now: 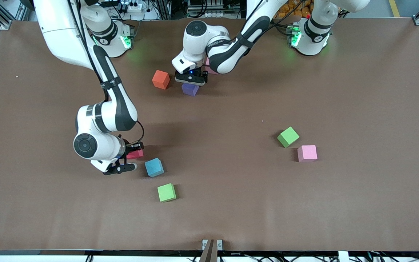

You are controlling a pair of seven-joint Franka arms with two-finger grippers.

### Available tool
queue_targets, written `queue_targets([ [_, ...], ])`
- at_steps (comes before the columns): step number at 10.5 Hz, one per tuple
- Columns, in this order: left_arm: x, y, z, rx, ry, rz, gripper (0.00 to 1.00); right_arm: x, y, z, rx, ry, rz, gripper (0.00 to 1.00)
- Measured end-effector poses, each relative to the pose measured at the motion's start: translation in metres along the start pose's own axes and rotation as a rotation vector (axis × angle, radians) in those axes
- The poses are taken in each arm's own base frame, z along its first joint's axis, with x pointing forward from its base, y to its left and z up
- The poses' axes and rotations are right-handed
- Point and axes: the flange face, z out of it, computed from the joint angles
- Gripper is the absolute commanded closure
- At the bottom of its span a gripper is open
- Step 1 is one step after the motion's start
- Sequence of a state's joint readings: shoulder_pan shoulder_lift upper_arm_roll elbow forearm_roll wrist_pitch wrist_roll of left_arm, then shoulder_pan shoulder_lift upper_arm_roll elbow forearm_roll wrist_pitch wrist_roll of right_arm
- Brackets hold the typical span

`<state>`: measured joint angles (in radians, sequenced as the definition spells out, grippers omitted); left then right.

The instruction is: Arrange blocks into number 1

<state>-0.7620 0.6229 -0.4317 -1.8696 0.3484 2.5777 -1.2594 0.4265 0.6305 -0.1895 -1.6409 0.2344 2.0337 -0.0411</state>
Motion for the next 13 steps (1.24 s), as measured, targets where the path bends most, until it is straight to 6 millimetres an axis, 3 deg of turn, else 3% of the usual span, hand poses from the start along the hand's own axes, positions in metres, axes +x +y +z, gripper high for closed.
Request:
queue_targets([
  [3, -0.009, 0.0, 0.021, 0.023, -0.015, 0.016, 0.0, -0.001, -0.003, 0.004, -0.002, -0.007, -0.005, 1.0],
  [4, -0.008, -0.001, 0.025, 0.028, -0.014, 0.015, 0.06, -0.001, -0.005, 0.004, -0.002, -0.008, -0.007, 1.0],
  [6, 0.003, -0.003, 0.025, 0.028, -0.001, 0.004, 0.59, -0.002, -0.008, 0.005, -0.003, -0.008, -0.01, 1.0],
  [8, 0.012, -0.004, 0.022, 0.027, 0.013, -0.006, 1.0, -0.002, -0.009, 0.005, -0.003, -0.008, -0.011, 1.0],
  [13, 0.014, -0.004, 0.021, 0.025, 0.017, -0.029, 1.0, -0.002, -0.01, 0.005, -0.003, -0.008, -0.012, 1.0],
])
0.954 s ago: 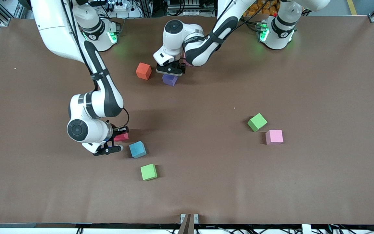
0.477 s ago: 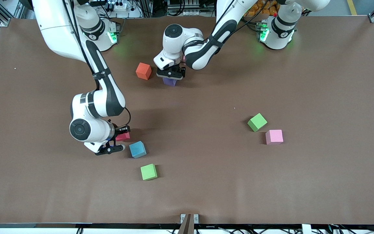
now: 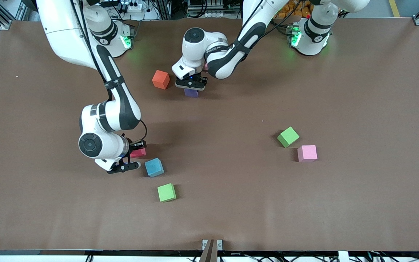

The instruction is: Arrange blocks into number 1

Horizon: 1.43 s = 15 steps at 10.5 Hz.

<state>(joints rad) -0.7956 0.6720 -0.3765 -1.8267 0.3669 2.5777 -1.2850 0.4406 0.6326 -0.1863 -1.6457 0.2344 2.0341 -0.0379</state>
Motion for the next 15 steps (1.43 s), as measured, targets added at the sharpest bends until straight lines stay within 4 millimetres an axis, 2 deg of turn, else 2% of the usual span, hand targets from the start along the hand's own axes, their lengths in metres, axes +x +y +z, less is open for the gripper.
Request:
queue_targets([
  [2, 0.009, -0.009, -0.002, 0.008, 0.006, -0.024, 1.0, 0.0, -0.001, 0.0, 0.0, 0.0, -0.001, 1.0],
  [4, 0.026, -0.028, -0.011, 0.02, 0.019, -0.053, 1.0, -0.001, -0.008, 0.001, 0.0, 0.001, -0.007, 1.0],
  [6, 0.027, -0.052, -0.018, 0.048, 0.021, -0.066, 1.0, -0.002, -0.022, 0.002, -0.004, 0.001, 0.022, 1.0],
  [9, 0.001, -0.063, -0.018, 0.07, -0.009, -0.066, 1.0, -0.009, -0.074, 0.003, -0.017, 0.006, 0.082, 1.0],
  [11, -0.014, -0.06, -0.017, 0.071, -0.023, -0.073, 1.0, -0.018, -0.122, 0.0, -0.019, 0.019, 0.102, 1.0],
  [13, -0.026, -0.065, -0.012, 0.084, -0.04, -0.065, 1.0, -0.034, -0.169, -0.016, -0.014, 0.043, 0.143, 1.0],
  [14, -0.027, -0.066, -0.013, 0.086, -0.04, -0.064, 1.0, -0.043, -0.188, -0.025, -0.011, 0.049, 0.159, 1.0],
  [15, -0.028, -0.069, -0.013, 0.09, -0.041, -0.064, 1.0, -0.05, -0.196, -0.033, -0.009, 0.046, 0.169, 1.0],
])
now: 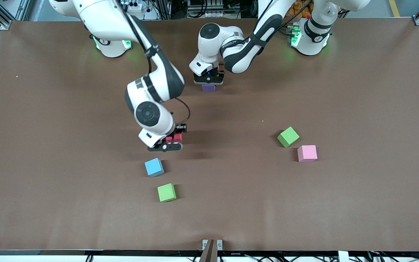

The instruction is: Arrange blocks into number 1

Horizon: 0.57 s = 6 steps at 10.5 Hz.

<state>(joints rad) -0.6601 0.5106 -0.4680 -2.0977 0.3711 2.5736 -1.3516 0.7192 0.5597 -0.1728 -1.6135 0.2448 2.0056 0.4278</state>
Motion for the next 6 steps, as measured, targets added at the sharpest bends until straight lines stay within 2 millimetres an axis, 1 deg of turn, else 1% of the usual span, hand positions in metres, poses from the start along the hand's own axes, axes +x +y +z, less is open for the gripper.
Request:
queue_targets([
  [2, -0.004, -0.002, 0.0, 0.003, -0.004, 0.005, 1.0, -0.004, 0.002, -0.012, 0.002, -0.008, 0.012, 1.0],
  [3, -0.007, -0.002, 0.0, 0.003, -0.007, 0.01, 1.0, -0.006, 0.0, -0.013, 0.011, -0.012, 0.024, 1.0],
  [6, -0.019, 0.001, -0.001, 0.001, -0.016, 0.025, 1.0, -0.023, -0.027, -0.009, 0.051, -0.038, 0.045, 1.0],
])
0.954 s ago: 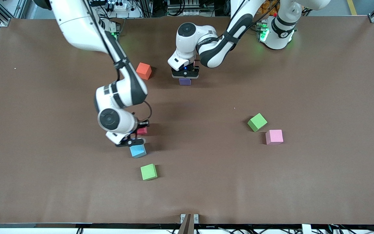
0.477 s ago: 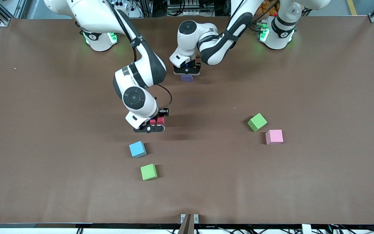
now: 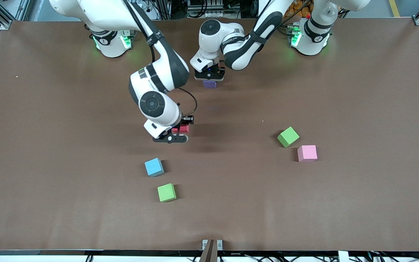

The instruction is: Arrange blocks into number 1

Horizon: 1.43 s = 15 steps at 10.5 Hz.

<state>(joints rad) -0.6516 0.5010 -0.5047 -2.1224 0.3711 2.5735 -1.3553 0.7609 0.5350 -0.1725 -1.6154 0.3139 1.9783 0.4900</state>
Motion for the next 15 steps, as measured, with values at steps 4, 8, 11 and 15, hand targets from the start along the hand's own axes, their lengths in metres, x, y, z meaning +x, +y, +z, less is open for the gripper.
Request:
queue_targets([
  [4, -0.005, 0.0, 0.001, 0.001, -0.004, 0.007, 0.93, -0.012, -0.014, -0.004, 0.005, 0.007, 0.001, 1.0],
  [8, -0.007, 0.0, 0.001, 0.003, -0.006, 0.01, 0.0, -0.01, -0.011, -0.009, 0.009, 0.014, 0.029, 1.0],
  [11, -0.009, -0.001, 0.003, 0.007, -0.01, 0.012, 0.0, -0.007, -0.012, -0.011, 0.02, 0.034, 0.048, 1.0],
  [15, 0.018, -0.007, -0.046, -0.005, 0.043, -0.076, 0.0, -0.023, -0.033, 0.0, 0.025, 0.053, 0.076, 1.0],
])
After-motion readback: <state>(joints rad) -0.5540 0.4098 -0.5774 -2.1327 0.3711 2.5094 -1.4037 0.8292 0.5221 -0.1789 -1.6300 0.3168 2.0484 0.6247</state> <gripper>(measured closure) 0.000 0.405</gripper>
